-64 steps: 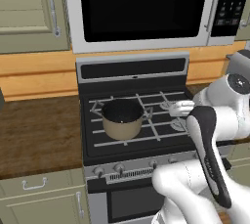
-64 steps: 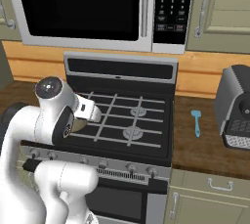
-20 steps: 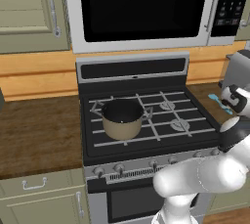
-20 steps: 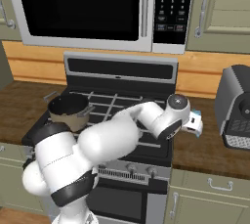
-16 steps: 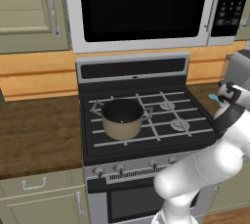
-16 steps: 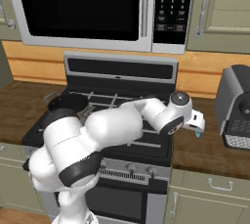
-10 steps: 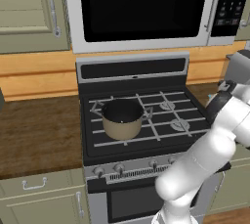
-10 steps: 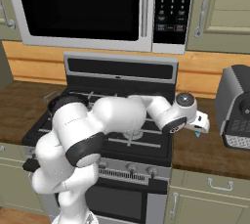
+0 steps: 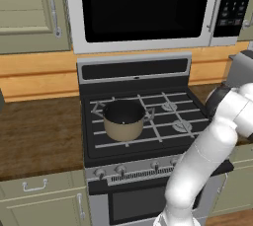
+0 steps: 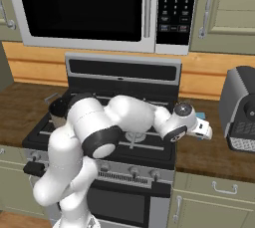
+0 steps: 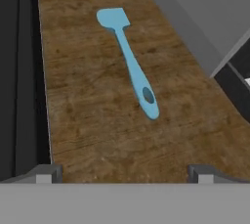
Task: Put the potato and lemon wedge in the pot. Retrieve the spatula and lightly stir the vegetables in the pot.
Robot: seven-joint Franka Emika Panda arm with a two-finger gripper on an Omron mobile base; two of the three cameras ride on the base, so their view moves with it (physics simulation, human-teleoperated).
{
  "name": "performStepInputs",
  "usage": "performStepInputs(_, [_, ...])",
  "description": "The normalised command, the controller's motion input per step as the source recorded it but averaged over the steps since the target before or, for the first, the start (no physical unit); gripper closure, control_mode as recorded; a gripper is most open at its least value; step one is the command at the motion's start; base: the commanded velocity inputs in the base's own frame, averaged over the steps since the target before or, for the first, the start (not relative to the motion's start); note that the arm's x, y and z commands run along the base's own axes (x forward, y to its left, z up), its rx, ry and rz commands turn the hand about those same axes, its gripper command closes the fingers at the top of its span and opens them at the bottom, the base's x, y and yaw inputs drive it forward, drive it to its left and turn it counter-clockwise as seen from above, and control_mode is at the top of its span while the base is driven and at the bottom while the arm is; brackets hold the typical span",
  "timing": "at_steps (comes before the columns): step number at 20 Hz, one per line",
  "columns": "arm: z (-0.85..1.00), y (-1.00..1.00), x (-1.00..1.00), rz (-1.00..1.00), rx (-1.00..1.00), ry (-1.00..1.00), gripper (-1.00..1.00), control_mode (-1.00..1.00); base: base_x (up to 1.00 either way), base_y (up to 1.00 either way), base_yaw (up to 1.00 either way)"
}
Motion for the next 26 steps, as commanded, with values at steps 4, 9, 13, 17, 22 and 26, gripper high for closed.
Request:
performStepInputs(4, [0.00, -0.36, 0.20, 0.00, 0.08, 0.03, -1.00, -1.00, 0.00, 0.00, 0.00])
performStepInputs(9, [0.00, -0.31, 0.16, 0.00, 0.09, 0.04, -1.00, -1.00, 0.00, 0.00, 0.00])
performStepInputs(13, [0.00, -0.36, 0.17, 0.00, 0.08, 0.04, -1.00, -1.00, 0.00, 0.00, 0.00])
performStepInputs(17, [-0.01, -0.38, 0.14, 0.03, 0.08, 0.00, -1.00, -1.00, 0.00, 0.00, 0.00])
performStepInputs(22, [-0.15, -0.17, 0.19, 0.06, 0.04, 0.00, -1.00, -1.00, 0.00, 0.00, 0.00])
performStepInputs(26, [-0.28, 0.00, 0.22, 0.07, 0.01, 0.02, -1.00, -1.00, 0.00, 0.00, 0.00])
